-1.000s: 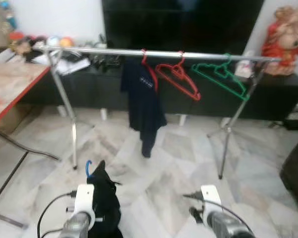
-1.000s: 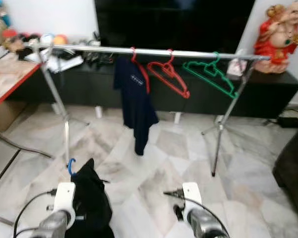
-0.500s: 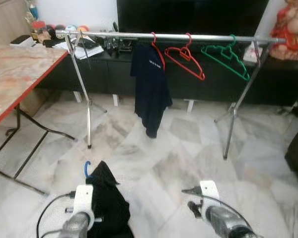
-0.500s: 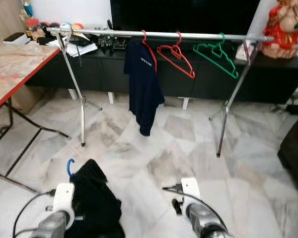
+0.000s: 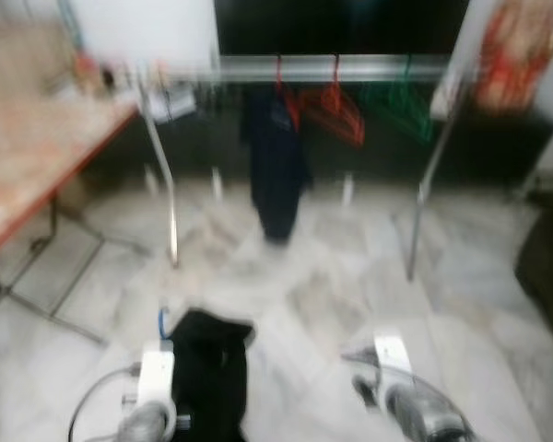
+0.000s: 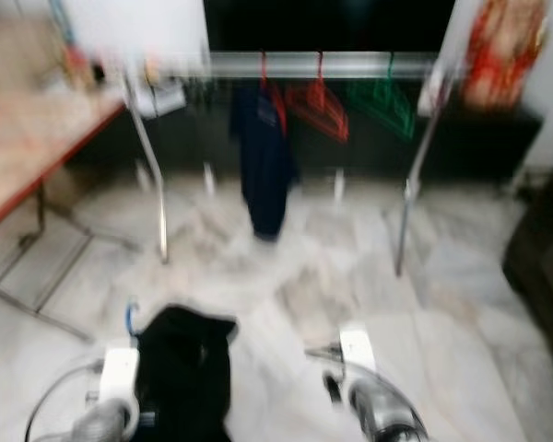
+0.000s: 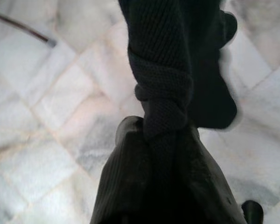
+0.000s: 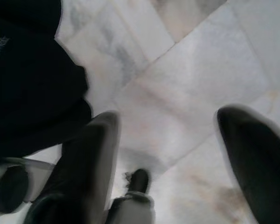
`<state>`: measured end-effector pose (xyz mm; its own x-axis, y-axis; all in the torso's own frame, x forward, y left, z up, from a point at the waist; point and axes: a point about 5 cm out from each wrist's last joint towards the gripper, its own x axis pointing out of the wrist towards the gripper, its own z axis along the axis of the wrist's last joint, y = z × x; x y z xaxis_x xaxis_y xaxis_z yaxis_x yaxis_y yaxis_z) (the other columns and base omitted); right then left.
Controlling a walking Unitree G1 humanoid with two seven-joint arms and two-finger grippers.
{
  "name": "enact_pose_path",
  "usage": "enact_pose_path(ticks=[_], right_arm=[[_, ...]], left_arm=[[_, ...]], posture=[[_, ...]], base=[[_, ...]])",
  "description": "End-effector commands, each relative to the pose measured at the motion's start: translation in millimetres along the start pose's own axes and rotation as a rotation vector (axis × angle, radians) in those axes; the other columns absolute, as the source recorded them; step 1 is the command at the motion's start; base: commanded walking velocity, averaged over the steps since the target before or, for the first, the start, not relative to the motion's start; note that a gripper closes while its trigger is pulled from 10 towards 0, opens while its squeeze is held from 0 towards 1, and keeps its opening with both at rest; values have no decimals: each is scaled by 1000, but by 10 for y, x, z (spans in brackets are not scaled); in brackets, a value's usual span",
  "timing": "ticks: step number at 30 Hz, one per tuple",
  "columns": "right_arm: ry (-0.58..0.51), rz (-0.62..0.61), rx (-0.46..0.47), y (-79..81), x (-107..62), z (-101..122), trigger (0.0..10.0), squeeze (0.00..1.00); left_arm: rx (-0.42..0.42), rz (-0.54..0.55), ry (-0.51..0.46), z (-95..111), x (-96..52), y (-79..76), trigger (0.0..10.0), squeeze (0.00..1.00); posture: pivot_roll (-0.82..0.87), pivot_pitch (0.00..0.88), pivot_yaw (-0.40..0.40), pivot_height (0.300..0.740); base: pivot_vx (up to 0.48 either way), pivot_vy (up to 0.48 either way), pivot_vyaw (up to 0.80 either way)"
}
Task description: Hang hanger
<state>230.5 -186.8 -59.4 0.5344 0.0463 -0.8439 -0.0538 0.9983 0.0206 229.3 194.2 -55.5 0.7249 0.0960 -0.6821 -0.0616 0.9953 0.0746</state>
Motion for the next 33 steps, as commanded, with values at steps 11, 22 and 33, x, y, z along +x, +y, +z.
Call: enact_pose_path(ticks=[11, 22, 33], right_arm=[[-19, 8, 7, 29, 4, 68, 10000, 0], [-21, 5, 9, 26, 4, 69, 10000, 0], [-22, 5, 10, 29, 4, 72, 10000, 0]], left_arm=[[-2, 11, -20, 87, 20, 28, 10000, 0], [-7, 9, -22, 89, 20, 24, 10000, 0], [-12, 7, -25, 94, 20, 25, 10000, 0]], posture=[[-97, 0, -21, 740], [-100, 0, -19, 740], [-98, 0, -20, 740]], base=[[0, 91, 0], [0, 271, 0], [0, 309, 0]])
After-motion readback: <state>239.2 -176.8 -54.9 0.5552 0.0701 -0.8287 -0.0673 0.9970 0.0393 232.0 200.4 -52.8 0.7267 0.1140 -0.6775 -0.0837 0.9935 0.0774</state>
